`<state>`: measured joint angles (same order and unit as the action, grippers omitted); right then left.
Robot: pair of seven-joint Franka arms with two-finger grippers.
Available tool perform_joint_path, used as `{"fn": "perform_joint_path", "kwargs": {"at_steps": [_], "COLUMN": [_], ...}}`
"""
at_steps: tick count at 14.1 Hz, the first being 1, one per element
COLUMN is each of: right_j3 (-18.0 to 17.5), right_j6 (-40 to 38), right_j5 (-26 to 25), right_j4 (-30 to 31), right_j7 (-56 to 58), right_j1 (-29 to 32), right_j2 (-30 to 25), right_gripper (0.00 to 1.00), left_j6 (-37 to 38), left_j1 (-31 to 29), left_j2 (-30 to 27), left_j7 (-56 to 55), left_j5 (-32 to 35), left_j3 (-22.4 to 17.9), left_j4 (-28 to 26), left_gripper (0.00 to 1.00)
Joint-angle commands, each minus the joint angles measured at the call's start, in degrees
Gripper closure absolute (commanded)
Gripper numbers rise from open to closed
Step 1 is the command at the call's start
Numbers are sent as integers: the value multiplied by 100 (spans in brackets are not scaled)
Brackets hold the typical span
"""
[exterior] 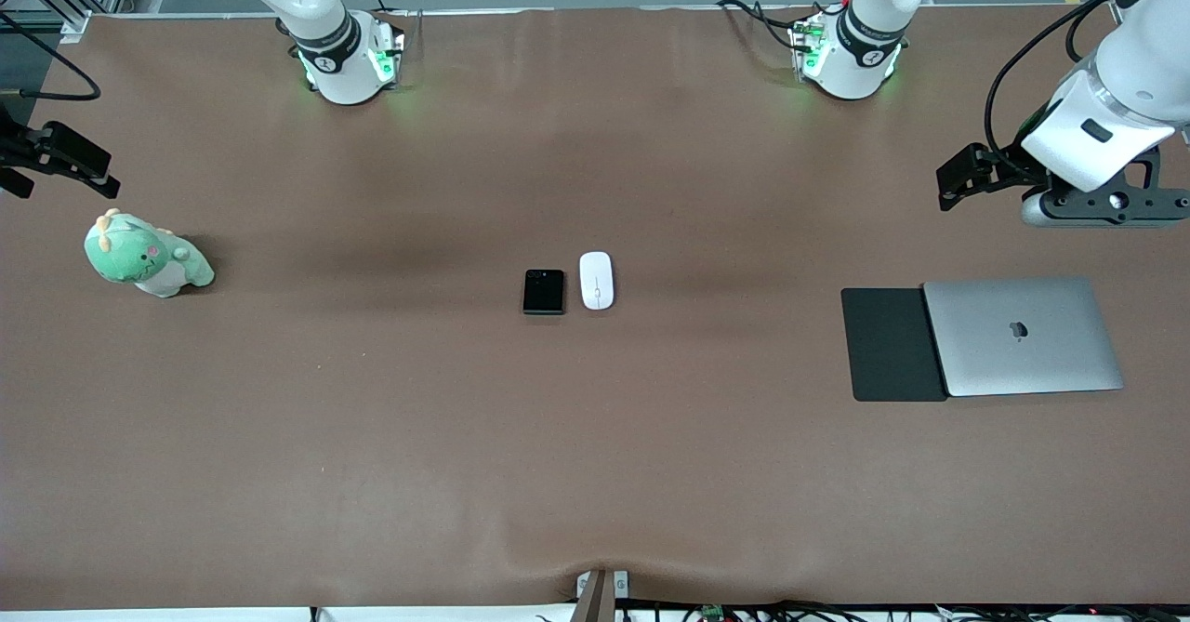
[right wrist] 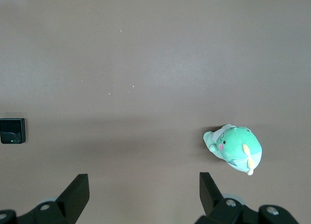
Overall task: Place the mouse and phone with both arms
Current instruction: 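Raise the left gripper from its rest pose toward the table middle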
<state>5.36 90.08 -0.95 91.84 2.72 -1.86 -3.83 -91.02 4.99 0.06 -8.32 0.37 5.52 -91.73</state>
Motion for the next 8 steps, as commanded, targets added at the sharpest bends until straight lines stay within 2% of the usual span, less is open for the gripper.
{"fn": "perform_joint_path", "kwargs": {"at_steps": [1, 8], "right_j3": [-27, -27], "right_j6": [-96, -96], "right_j5": [51, 51], "right_j4": [-123, -122], "right_j7": [-44, -44], "right_j1": [63, 81], "right_j2": [67, 93], "right_gripper": [0, 0], "left_j6": [-47, -47], "left_j1": [19, -7], "left_j2": [2, -6], "left_j7": [15, -3], "left_j5": [94, -2], "left_j3": [19, 19], "left_j4": [23, 32], "left_gripper": [0, 0]}}
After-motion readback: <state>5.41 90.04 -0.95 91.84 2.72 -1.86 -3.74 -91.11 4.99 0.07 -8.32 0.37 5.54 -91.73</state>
